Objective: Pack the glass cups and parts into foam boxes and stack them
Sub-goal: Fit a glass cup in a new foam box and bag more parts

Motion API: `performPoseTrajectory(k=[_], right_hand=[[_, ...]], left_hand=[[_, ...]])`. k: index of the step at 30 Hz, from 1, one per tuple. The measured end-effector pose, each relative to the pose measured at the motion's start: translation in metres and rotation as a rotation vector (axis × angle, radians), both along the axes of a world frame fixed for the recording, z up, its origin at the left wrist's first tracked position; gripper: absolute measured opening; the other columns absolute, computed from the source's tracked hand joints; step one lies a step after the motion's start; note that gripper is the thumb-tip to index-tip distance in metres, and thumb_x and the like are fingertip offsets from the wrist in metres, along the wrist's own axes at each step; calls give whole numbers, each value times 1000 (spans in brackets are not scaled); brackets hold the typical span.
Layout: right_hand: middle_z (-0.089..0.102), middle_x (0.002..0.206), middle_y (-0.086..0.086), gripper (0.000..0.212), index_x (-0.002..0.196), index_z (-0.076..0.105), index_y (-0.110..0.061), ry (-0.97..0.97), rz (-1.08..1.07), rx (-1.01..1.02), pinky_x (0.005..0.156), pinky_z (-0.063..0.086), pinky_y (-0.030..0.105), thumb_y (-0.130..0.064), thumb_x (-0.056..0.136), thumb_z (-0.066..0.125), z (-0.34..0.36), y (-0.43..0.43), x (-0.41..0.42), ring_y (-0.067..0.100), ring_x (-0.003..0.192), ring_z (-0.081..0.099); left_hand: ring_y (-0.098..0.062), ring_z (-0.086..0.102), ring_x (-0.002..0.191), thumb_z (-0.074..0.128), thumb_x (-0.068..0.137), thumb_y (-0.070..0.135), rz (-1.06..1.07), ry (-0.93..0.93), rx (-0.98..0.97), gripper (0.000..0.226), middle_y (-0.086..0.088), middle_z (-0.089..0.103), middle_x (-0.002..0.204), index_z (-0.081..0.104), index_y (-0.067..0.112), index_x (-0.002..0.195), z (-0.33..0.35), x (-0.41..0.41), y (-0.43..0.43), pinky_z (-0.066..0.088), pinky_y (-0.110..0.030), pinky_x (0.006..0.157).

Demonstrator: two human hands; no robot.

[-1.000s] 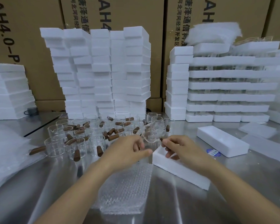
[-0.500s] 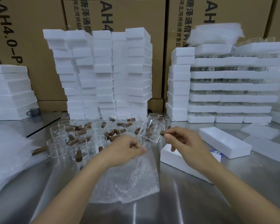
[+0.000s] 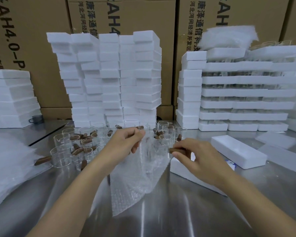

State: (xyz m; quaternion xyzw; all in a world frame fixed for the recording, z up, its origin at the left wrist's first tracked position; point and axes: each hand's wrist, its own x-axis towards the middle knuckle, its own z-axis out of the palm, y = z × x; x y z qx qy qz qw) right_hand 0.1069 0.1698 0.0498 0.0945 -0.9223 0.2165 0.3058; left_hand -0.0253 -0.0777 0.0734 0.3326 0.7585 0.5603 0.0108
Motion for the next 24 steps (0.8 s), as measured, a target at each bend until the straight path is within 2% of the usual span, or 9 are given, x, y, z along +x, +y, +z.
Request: performPoseTrajectory(k=[4,8,11,12,14,16,18,20,24], right_hand=[[68,96,-22,23,108,71,-39,-24,-12,152,71,53,28,-55,104,55,0,-8,4,7,84,62],[67,101,-24,28,114,70,-41,-9,-72,240,71,53,29,-58,104,50,-1,-15,4,4,83,59],[60,96,-28,24,117,70,-45,44,-185,231,63,41,16,-56,105,53,0,-14,3,-4,70,50],[56,94,-29,23,117,70,-45,59,-210,209,61,36,14,-55,104,55,1,-13,3,-5,68,47],[54,92,-28,22,117,71,-45,80,-236,185,61,34,17,-55,103,56,1,-12,3,-1,71,47],[56,93,-26,22,116,71,-44,78,-210,184,63,36,18,-54,103,57,2,-13,4,0,76,48],[61,98,-24,20,116,72,-43,48,-130,208,67,41,19,-51,104,58,2,-15,5,-1,84,49],[65,105,-22,19,117,72,-42,4,-8,237,76,49,25,-50,105,59,3,-18,5,1,96,54],[69,107,-24,20,116,74,-42,4,139,167,87,52,27,-52,104,60,3,-21,7,5,105,60]], left_hand=[[-10,50,62,58,110,44,-40,35,-12,49,9,53,61,54,32,62,-2,5,4,42,-14,64],[-18,46,68,55,111,43,-51,54,-10,50,10,50,61,50,25,65,-2,9,6,40,-25,68],[-14,51,63,53,110,46,-23,86,18,53,4,48,60,50,20,64,0,9,5,42,-14,63],[-12,50,60,52,108,49,-8,101,20,54,3,46,59,48,20,63,0,9,5,41,-14,61],[-15,44,58,49,107,54,8,123,-9,57,9,42,55,43,22,60,-2,10,7,38,-19,58],[-18,41,59,49,106,57,6,157,-30,59,7,42,56,39,19,61,-5,13,10,37,-20,55],[-16,41,58,49,103,57,-1,221,0,64,-1,43,59,42,5,67,-7,14,13,37,-21,56],[-12,38,56,50,102,56,7,261,35,65,2,39,60,43,-1,71,-9,14,16,35,-19,56],[-4,33,52,56,106,51,96,302,-17,55,14,37,56,46,11,69,-17,11,17,32,-19,53]])
